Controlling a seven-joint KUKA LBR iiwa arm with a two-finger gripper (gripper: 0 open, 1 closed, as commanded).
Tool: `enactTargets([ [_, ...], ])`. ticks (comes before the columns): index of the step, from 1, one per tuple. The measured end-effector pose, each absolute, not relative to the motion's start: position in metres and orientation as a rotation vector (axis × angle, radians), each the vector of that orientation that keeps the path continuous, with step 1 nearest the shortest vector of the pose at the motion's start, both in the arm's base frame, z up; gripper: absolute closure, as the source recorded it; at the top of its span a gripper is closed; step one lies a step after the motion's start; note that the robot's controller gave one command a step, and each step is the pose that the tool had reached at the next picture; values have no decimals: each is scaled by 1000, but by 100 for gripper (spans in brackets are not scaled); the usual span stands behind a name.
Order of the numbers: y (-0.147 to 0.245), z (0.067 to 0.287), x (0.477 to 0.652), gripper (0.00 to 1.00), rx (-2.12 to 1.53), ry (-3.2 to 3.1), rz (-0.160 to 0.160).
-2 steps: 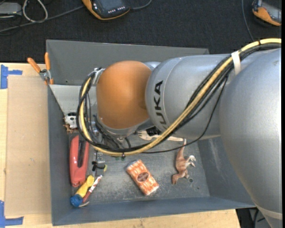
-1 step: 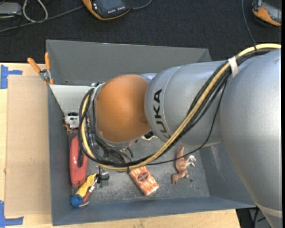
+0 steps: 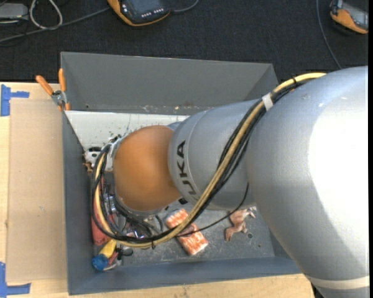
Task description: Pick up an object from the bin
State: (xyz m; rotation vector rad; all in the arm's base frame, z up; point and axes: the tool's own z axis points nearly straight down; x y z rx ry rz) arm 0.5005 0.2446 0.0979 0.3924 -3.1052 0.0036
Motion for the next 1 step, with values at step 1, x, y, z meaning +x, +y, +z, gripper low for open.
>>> enactTargets([
  [1,230,82,494,0,856,-3034,-3],
])
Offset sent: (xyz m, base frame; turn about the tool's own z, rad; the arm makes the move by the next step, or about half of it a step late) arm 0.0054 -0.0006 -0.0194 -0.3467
